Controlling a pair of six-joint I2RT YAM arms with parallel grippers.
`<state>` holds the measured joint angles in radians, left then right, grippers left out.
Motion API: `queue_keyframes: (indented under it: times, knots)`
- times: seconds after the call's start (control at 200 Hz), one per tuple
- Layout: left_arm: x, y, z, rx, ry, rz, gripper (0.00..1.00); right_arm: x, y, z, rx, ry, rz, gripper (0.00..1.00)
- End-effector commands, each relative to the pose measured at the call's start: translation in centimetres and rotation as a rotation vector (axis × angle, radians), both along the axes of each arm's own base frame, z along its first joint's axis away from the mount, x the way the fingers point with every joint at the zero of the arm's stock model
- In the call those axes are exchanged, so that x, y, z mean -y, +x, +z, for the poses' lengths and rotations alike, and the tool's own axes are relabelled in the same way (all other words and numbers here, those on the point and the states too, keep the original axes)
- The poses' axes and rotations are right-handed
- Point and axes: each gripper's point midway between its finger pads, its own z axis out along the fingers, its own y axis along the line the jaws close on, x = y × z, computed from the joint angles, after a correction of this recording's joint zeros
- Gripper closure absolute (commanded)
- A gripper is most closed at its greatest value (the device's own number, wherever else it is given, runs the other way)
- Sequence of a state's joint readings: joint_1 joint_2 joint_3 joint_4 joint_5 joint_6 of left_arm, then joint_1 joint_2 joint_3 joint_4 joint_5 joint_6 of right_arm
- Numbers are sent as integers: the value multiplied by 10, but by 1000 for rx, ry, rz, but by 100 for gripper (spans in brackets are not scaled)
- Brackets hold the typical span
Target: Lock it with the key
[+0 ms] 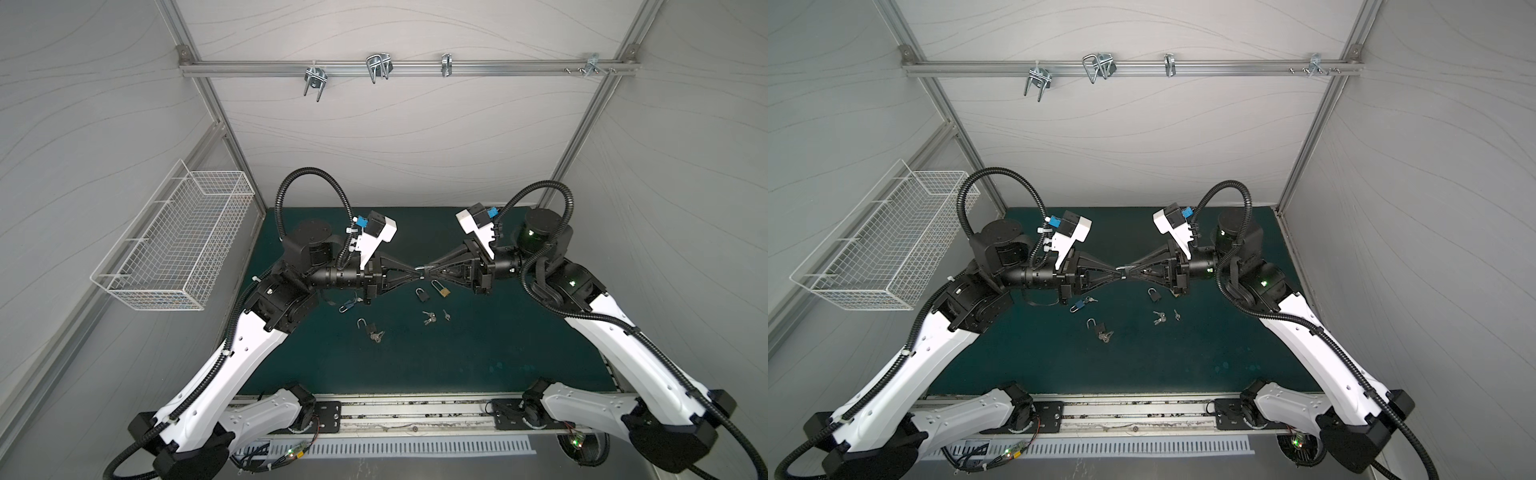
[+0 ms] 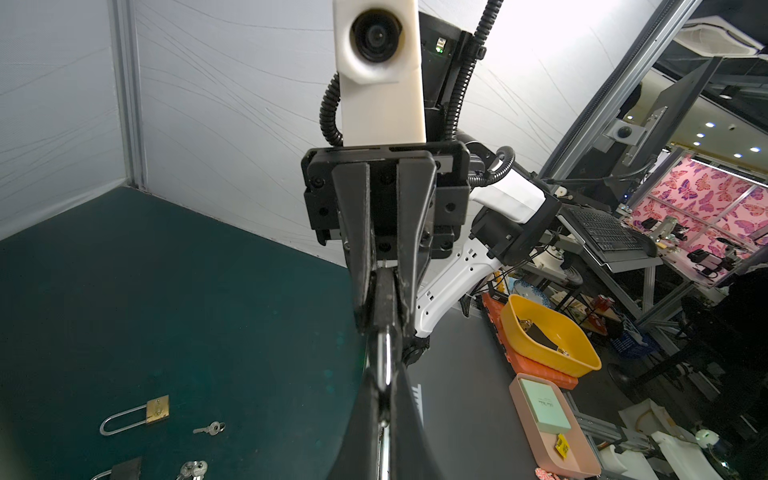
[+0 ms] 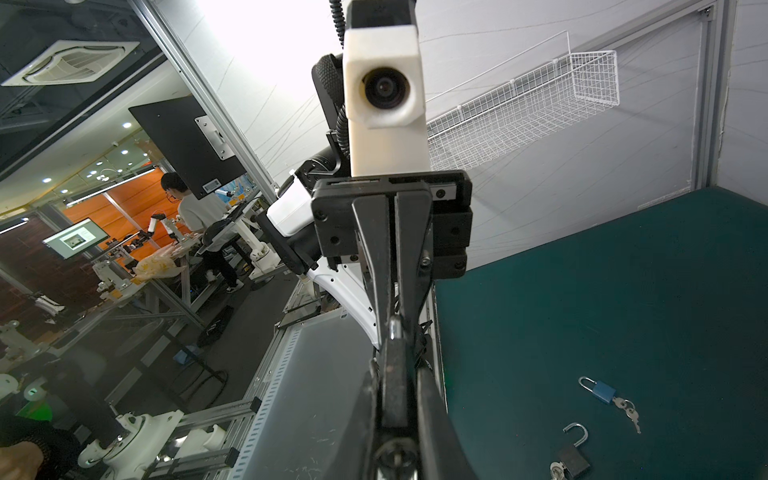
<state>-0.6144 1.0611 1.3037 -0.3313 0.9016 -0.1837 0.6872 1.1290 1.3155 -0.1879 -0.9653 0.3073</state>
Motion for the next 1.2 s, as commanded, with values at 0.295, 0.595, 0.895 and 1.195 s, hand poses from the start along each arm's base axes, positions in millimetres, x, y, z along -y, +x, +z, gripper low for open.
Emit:
queue_keyframes:
  times: [0.295, 0.595, 0.895, 1.195]
  knots:
    - [-23, 20, 2, 9, -41, 99, 100, 34, 22, -3, 90, 20, -212, 40]
    - [-20, 18, 4, -8, -67, 64, 100, 27, 30, -19, 0, -24, -200, 39]
    - [-20, 17, 6, -10, -71, 59, 100, 22, 27, -17, -32, -15, -142, 57]
    - [-21, 17, 5, -5, -71, 64, 100, 22, 24, -15, -41, -8, -123, 81]
